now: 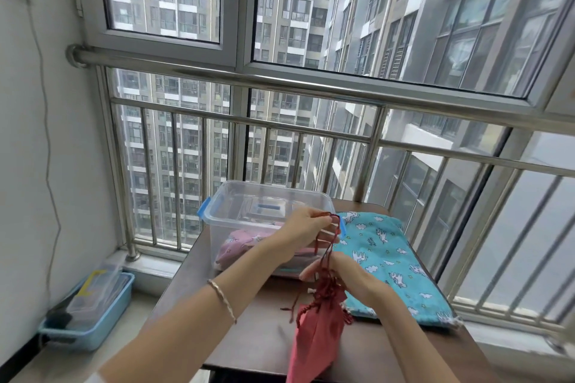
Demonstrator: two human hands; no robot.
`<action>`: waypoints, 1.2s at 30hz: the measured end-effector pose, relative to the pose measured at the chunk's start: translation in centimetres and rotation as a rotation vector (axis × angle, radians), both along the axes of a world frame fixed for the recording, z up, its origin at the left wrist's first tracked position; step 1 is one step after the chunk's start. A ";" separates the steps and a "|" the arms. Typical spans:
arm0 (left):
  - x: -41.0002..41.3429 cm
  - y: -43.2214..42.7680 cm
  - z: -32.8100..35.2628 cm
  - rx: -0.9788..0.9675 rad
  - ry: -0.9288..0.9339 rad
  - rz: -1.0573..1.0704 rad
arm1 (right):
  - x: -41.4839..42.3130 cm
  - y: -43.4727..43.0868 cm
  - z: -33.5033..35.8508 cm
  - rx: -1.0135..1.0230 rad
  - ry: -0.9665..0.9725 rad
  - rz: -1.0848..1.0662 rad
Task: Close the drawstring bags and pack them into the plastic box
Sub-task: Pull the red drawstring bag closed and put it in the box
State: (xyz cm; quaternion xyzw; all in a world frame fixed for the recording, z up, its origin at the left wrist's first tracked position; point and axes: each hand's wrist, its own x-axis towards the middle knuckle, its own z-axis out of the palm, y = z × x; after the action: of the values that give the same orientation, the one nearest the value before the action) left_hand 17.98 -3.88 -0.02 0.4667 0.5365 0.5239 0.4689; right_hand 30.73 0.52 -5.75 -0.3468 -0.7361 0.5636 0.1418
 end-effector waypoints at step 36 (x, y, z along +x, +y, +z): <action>-3.2 -2.8 -7.6 -0.305 0.245 0.197 | 0.5 -0.5 -2.6 -0.335 0.421 -0.422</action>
State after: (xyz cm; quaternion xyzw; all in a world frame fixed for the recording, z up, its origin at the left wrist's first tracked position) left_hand 14.73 -6.72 -7.62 0.3960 0.7057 0.4190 0.4119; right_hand 31.22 -0.02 -8.31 -0.3860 -0.4998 0.6942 0.3454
